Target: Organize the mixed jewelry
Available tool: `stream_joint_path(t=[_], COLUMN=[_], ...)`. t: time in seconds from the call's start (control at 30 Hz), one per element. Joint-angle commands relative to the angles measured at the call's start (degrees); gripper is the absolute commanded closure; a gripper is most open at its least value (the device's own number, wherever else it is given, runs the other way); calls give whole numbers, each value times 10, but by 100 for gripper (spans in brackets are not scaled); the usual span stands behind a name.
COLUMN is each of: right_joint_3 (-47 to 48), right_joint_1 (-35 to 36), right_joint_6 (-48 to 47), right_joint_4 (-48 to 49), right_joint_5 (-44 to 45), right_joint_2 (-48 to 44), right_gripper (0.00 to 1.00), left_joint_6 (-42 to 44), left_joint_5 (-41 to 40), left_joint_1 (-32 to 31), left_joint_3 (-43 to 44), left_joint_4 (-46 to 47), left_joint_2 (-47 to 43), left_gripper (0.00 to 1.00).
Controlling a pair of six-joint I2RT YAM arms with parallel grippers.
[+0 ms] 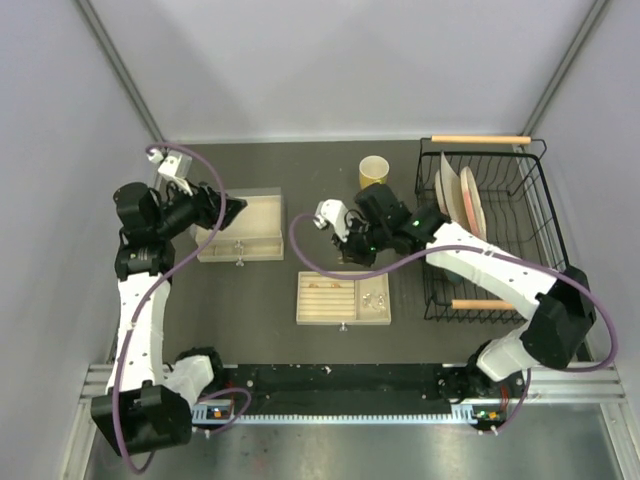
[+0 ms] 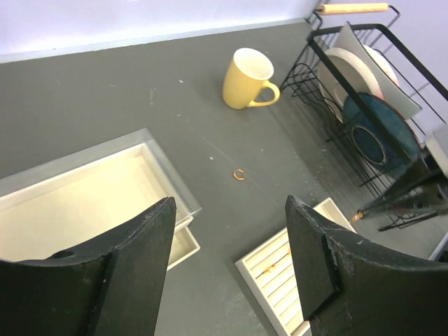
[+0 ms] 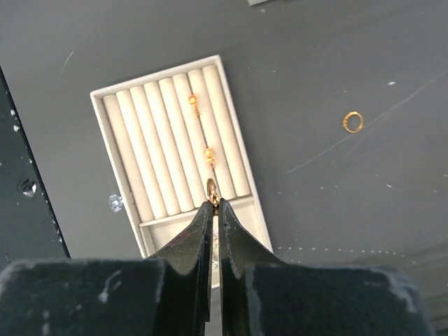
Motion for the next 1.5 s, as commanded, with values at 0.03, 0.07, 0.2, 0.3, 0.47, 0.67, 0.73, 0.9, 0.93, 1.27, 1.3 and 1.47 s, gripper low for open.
stream_joint_path(t=[0.03,0.07,0.2,0.3,0.47,0.67,0.73,0.9,0.93,1.27,1.3,1.47], right_joint_3=[-48,-56,-88,-89,-77,-52,-50,-39,-38,-35,-36,-47], right_joint_1=[50,56,93,105,124,130,132,133,133,139,140,142], right_joint_6=[-15,-15,-15,-9,-1,6,6,6,6,-1,-2,-7], right_joint_4=[81,89,118,133,146,152,155,158,158,158,158,158], right_joint_5=[39,53,83,104,132,143,146,152,152,151,149,147], right_joint_2=[19,26,44,63,93,133,142,156,157,171,170,167], right_gripper=[100,100,100,100,100,100,100,100,100,100,100,100], left_joint_6=[-4,-3,-2,3,8,15,18,23,23,23,23,22], left_joint_5=[20,22,29,26,27,31,31,34,35,38,37,40], left_joint_1=[50,55,68,70,70,70,70,70,70,71,71,73], left_joint_3=[3,3,1,-2,-12,-16,-15,-15,-17,-16,-16,-19], left_joint_4=[-12,-14,-25,-28,-27,-33,-33,-36,-36,-36,-35,-34], left_joint_2=[1,2,5,4,-3,-3,-3,-3,-3,1,2,5], left_gripper=[31,31,31,31,31,31,32,32,31,32,32,32])
